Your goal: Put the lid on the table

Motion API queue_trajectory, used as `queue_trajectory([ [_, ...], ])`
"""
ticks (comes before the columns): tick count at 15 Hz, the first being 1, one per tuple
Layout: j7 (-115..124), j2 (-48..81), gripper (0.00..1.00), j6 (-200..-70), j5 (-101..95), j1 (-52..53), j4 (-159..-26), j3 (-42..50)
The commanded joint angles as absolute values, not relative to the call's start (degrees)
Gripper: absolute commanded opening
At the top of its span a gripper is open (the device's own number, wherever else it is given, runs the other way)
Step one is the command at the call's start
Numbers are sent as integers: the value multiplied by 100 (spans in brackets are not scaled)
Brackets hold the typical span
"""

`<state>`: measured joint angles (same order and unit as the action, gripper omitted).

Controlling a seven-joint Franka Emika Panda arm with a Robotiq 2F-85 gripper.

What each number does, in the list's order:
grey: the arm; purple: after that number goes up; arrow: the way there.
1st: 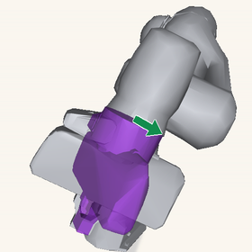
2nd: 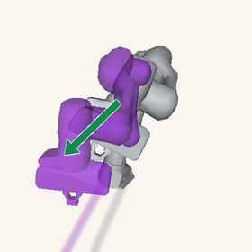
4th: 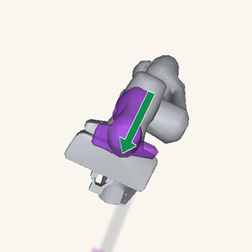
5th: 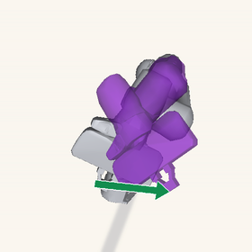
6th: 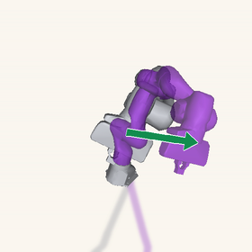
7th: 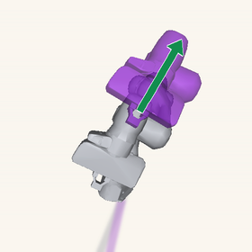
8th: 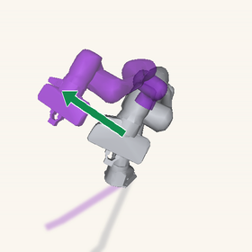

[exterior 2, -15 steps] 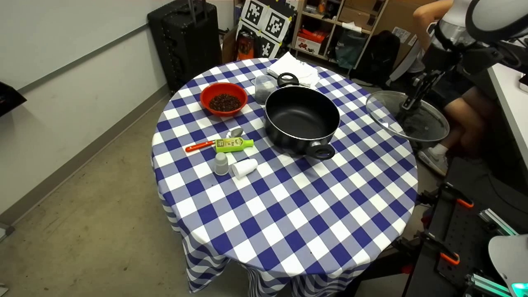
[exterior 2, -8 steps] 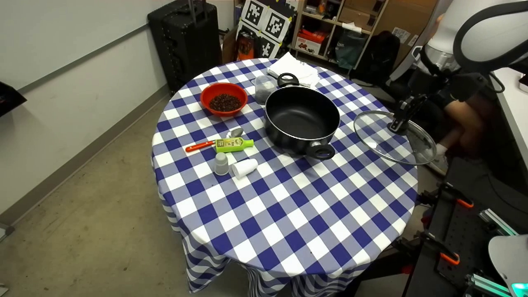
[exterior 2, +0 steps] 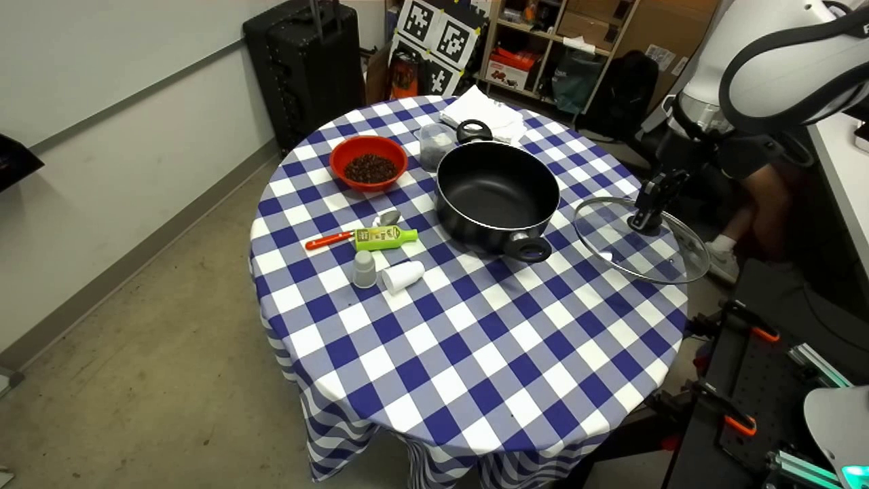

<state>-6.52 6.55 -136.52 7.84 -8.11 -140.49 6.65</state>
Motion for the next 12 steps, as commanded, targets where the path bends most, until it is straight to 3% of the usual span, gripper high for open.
queue_trajectory([
  [1, -730, 1018, 25, -13458, 1028, -800, -13612, 570],
  [12, -719, 2033, 25, -13345, 1354, -1062, -12696, 473],
])
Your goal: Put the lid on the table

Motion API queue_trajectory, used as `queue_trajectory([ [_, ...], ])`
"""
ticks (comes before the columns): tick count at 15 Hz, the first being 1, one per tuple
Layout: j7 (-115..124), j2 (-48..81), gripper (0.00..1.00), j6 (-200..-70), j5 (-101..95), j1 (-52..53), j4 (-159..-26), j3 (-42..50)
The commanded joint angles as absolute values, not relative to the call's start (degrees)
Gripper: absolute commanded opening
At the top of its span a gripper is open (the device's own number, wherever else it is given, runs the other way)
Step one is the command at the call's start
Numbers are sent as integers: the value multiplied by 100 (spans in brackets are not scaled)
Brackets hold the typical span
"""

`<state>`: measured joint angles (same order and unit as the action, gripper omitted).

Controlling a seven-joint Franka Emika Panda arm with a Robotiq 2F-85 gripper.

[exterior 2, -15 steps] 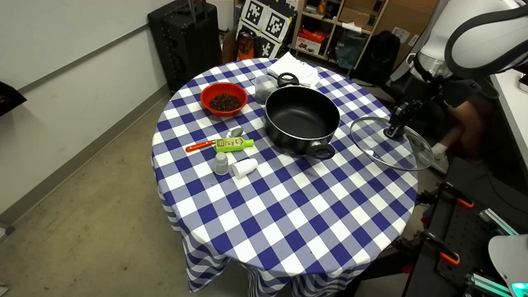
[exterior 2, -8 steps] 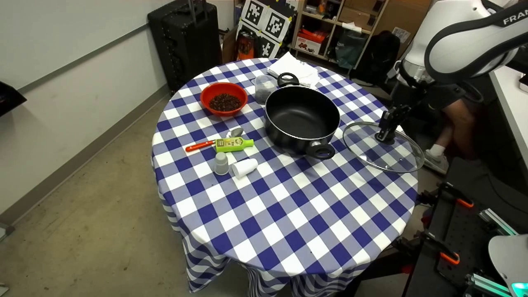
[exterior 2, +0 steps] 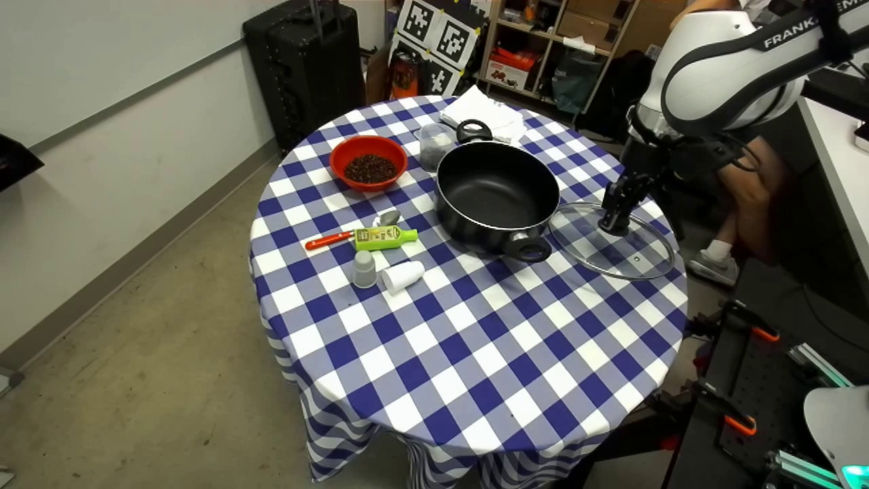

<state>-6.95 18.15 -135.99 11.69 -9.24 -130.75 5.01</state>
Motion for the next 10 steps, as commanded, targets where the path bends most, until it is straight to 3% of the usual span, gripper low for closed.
queue_trajectory([
  [1, -671, 2107, 25, -13371, 1342, -1082, -12638, 482],
  [10, -237, 2513, 25, -13384, 1291, -1256, -12227, 568],
])
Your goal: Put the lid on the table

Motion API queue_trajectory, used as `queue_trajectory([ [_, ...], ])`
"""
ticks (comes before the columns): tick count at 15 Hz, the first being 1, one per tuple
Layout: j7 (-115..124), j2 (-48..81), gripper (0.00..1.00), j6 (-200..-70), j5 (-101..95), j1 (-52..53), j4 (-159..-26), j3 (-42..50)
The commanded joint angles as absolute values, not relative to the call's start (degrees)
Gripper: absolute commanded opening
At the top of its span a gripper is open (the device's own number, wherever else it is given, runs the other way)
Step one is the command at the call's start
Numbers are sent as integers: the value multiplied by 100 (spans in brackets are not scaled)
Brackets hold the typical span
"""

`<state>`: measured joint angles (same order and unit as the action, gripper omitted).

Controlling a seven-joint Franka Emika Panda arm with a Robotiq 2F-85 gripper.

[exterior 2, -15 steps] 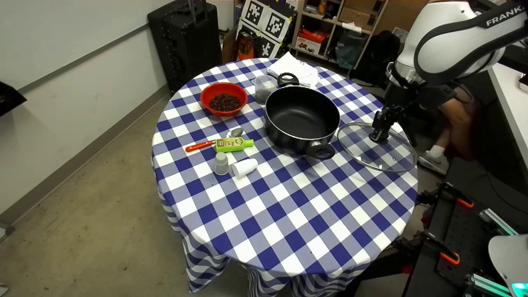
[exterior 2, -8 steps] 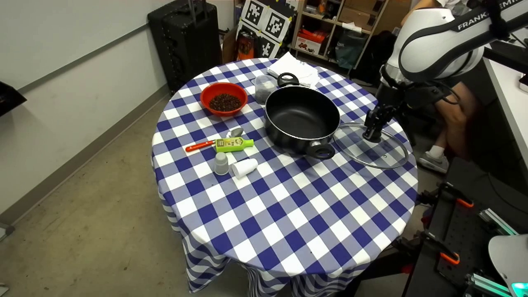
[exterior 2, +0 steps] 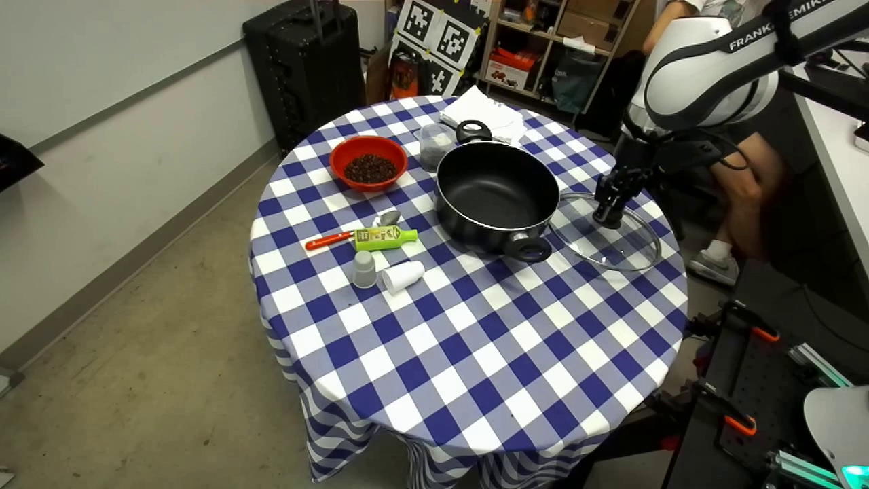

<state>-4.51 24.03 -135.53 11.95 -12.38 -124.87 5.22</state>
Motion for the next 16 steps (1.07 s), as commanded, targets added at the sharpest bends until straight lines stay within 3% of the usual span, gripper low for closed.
queue_trajectory([
  [1, -131, 2558, 25, -13382, 1270, -1251, -12185, 602],
  [10, 623, 2720, 25, -13472, 992, -1164, -12130, 901],
  [11, 602, 2715, 75, -13462, 983, -1170, -12146, 903],
  [12, 625, 2712, 77, -13484, 934, -1143, -12170, 924],
  [16, 448, 2695, 100, -13447, 900, -1172, -12220, 870],
])
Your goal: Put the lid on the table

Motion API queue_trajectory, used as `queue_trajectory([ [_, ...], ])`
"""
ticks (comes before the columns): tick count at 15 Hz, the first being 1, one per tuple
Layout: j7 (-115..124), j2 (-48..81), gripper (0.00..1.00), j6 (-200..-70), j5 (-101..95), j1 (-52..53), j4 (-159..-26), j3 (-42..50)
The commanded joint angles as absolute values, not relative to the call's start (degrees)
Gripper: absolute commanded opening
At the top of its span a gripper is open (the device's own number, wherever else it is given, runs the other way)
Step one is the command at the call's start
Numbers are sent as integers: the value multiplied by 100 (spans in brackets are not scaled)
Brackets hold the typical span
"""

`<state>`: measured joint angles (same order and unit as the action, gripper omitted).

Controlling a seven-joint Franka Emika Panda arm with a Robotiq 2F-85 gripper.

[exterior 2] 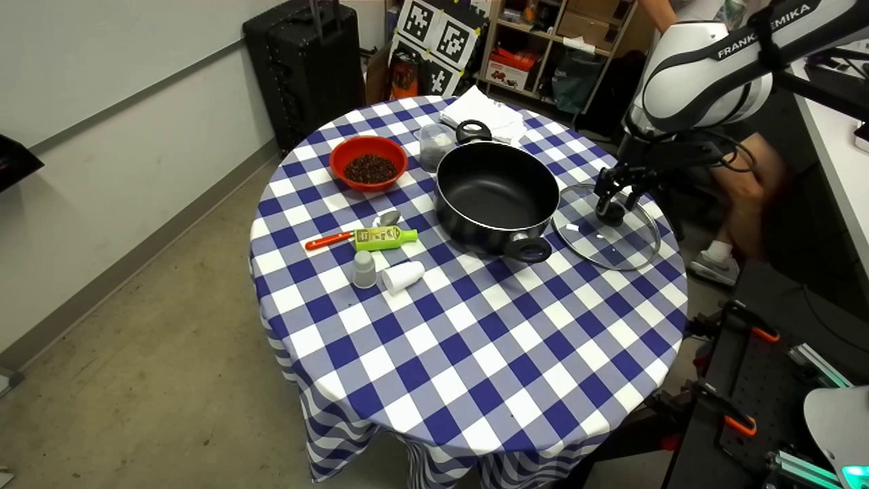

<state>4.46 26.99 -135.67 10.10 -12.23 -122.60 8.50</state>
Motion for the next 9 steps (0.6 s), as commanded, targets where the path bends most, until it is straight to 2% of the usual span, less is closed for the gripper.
queue_trajectory([
  [1, 380, 2655, 100, -13400, 928, -1203, -12241, 846],
  [9, 381, 2702, 100, -13476, 994, -1222, -12249, 841],
])
